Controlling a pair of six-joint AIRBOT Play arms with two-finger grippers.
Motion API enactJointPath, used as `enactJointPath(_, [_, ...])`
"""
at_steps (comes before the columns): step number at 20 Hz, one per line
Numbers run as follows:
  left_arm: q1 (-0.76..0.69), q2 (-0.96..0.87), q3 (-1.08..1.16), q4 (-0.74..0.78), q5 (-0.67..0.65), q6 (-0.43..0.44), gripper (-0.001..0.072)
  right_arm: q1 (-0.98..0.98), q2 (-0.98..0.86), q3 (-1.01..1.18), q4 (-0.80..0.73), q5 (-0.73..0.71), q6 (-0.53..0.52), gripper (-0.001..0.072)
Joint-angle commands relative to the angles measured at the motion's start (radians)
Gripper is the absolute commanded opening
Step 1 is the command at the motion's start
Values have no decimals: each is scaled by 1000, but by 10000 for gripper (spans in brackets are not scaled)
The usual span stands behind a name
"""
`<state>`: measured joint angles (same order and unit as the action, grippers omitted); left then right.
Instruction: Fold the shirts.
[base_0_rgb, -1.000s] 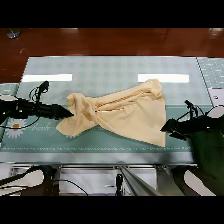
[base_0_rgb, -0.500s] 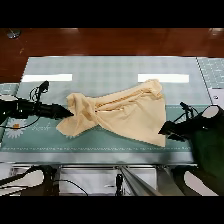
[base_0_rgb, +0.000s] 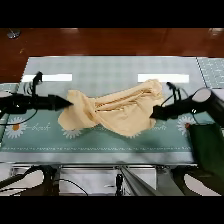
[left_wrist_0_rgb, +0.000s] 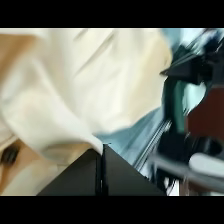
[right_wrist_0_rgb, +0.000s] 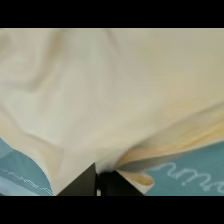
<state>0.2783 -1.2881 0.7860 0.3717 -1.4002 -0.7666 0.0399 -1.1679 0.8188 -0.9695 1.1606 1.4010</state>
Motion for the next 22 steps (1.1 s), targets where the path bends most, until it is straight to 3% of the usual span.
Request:
enactJointPath(1, [2,95,178,-309,66,-11,26,17,-3,406,-76,98,50,25])
enactJointPath(4, [2,182,533,-248,190,-95,25,17,-3,908,-221,111,139,25])
enactJointPath(8, [2,303,944,251,345,-351,26,17,41,1391,-323,214,166,25])
enactJointPath(10, [2,382,1085,474,349,-444,25,17,154,1398,-346,233,163,25])
enactJointPath(12, [2,480,1136,594,347,-504,25,17,257,1392,-428,311,187,25])
enactJointPath(16, [2,667,1136,733,349,-513,27,17,438,1322,-476,315,208,25])
enactJointPath(19, [2,761,1136,764,357,-510,26,17,505,1297,-477,405,223,25])
enactJointPath(22, [2,789,1134,773,281,-510,27,17,525,1247,-472,505,242,25])
